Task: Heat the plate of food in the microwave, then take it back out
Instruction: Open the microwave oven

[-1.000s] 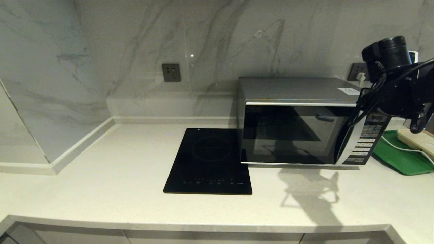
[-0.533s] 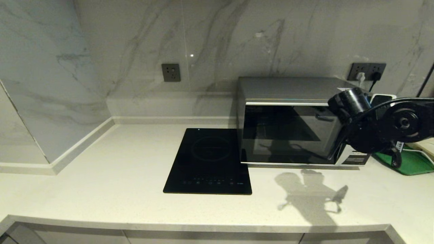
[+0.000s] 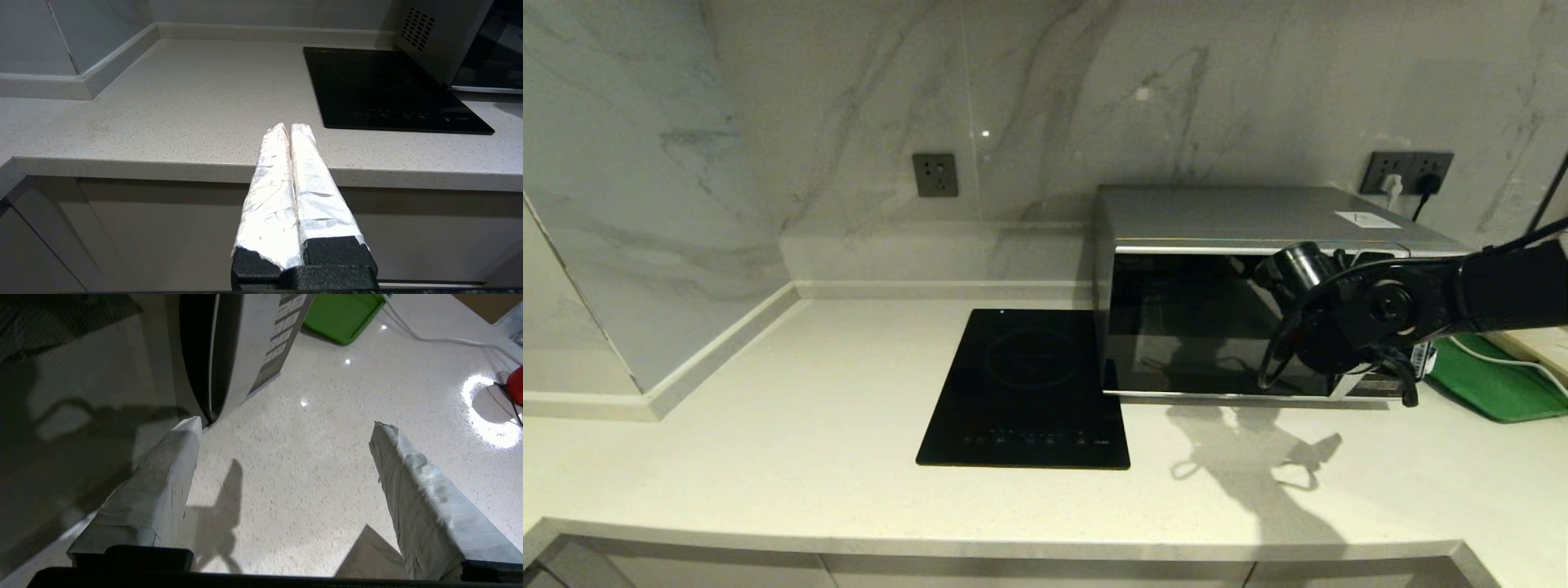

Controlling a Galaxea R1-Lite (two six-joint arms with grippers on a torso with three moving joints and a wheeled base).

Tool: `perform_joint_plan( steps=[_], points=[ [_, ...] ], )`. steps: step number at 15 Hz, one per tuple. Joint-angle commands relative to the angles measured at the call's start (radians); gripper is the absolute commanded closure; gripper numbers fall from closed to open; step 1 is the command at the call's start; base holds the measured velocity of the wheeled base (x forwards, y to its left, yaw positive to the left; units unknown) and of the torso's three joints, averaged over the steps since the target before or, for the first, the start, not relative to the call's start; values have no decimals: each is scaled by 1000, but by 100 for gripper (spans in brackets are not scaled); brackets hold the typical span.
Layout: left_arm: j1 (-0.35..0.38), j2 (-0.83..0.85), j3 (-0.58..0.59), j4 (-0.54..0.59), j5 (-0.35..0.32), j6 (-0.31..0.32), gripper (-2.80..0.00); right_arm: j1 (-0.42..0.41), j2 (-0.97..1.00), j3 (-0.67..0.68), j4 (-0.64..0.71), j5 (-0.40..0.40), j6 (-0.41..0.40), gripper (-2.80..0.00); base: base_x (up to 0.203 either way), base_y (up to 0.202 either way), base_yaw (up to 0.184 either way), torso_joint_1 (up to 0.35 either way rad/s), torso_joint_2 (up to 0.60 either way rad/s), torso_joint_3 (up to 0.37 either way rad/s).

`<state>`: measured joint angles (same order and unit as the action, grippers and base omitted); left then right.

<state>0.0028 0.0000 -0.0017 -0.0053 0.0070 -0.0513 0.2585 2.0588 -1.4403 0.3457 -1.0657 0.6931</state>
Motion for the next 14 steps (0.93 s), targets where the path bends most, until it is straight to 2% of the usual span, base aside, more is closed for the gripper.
perform_joint_plan(
  steps=[1,14],
  points=[
    [0,0,0,-1,1,-1,0,-31,73,-56,2,-12,5,-280,0,0,0,0,0,0],
    [0,0,0,-1,1,-1,0,-140,150,-156,1,-11,28,-280,0,0,0,0,0,0]
  ],
)
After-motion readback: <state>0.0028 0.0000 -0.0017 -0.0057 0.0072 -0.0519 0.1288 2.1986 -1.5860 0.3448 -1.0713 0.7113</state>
